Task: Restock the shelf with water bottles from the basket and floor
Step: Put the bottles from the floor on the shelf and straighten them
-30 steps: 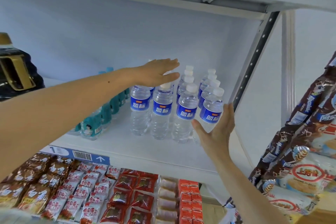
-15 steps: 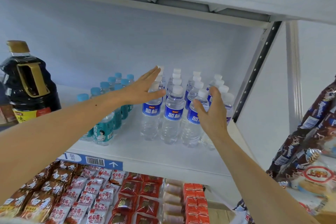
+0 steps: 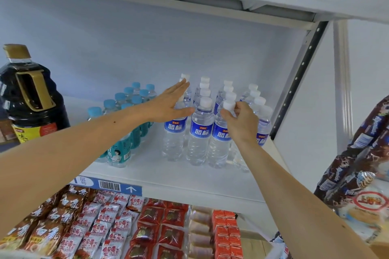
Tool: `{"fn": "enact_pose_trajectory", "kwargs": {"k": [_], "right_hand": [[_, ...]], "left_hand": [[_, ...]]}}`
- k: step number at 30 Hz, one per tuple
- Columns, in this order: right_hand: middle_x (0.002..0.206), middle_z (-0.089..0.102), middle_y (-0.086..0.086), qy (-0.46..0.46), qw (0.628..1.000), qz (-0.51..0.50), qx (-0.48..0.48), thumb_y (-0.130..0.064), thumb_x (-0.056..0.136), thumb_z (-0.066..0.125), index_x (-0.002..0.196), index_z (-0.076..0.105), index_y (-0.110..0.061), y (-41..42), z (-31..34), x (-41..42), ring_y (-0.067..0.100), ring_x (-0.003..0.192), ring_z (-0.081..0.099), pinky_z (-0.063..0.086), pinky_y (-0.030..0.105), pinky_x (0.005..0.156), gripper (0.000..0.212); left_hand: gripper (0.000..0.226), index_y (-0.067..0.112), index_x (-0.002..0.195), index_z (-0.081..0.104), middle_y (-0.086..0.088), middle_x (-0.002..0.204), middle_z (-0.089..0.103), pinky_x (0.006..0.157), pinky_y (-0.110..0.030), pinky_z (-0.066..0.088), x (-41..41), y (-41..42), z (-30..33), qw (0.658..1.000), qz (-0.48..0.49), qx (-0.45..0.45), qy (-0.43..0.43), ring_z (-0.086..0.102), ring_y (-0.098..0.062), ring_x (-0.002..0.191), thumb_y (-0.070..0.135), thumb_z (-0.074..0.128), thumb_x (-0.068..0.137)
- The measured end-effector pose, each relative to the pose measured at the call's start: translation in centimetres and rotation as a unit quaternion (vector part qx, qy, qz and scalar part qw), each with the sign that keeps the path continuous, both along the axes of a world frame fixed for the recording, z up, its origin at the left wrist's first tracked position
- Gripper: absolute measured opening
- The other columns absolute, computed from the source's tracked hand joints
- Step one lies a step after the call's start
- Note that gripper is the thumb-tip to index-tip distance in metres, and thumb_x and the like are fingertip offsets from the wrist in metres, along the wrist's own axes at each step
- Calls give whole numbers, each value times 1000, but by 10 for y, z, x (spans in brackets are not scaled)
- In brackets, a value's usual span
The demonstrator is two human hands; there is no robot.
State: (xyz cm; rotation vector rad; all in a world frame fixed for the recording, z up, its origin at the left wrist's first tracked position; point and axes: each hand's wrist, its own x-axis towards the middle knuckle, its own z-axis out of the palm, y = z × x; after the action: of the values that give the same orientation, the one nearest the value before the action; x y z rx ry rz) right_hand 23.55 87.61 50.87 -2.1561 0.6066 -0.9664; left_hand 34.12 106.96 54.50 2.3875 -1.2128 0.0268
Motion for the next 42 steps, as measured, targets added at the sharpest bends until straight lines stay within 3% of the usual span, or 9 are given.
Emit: {"fn": "enact_pose_trajectory", "kwargs": {"k": [20,26,30,33,36,39,42], "right_hand": [[117,65,5,17,999,-30,-34,-35,91,60,116,56,-13,1,-1,-1,23,100,63,44,29,75,34],[123,62,3,28,999,-15,-33,-38,91,60,123,52,-14,2,-3,-2,24,107,62,47,32,81,41],[123,61,2,-16,998,-13,-56,-39,88,63,125,49,-15,4,0,-4,23,109,59,48,33,84,46],[127,57,2,-76,989,6,-123,-33,88,65,128,50,-15,10,5,-7,19,117,52,39,23,90,46],[129,57,3,-82,978,49,-184,-28,89,65,127,54,-14,19,13,-6,19,119,52,33,18,92,42],[131,59,2,-32,975,82,-202,-27,90,64,130,55,-16,31,23,-4,18,120,53,36,19,92,42],[129,61,3,23,969,114,-219,-28,89,66,128,56,-13,40,33,1,22,116,56,42,27,92,43]], "left_hand": [[84,27,150,-5,7,159,-8,116,-42,19,0,-3,-1,1000,11,2,-6,5,-20,147,51,48,90],[93,24,151,-5,5,160,-6,117,-43,22,0,-2,-7,999,11,-52,-3,9,-20,147,47,58,86],[107,22,150,-12,6,160,-9,117,-41,20,-2,-2,-17,994,13,-105,13,5,-16,147,45,66,81],[116,21,149,-17,4,160,-11,118,-39,16,-4,-1,-26,991,24,-132,22,2,-15,147,45,72,77],[120,23,149,-15,0,159,6,116,-41,24,-1,1,-36,985,51,-156,54,18,-19,145,43,76,73],[117,28,149,-9,3,154,28,109,-42,38,1,3,-46,979,67,-174,84,39,-20,135,42,77,72],[111,22,150,-7,5,150,35,97,-26,42,1,4,-55,974,82,-183,102,48,-18,126,34,75,77]]}}
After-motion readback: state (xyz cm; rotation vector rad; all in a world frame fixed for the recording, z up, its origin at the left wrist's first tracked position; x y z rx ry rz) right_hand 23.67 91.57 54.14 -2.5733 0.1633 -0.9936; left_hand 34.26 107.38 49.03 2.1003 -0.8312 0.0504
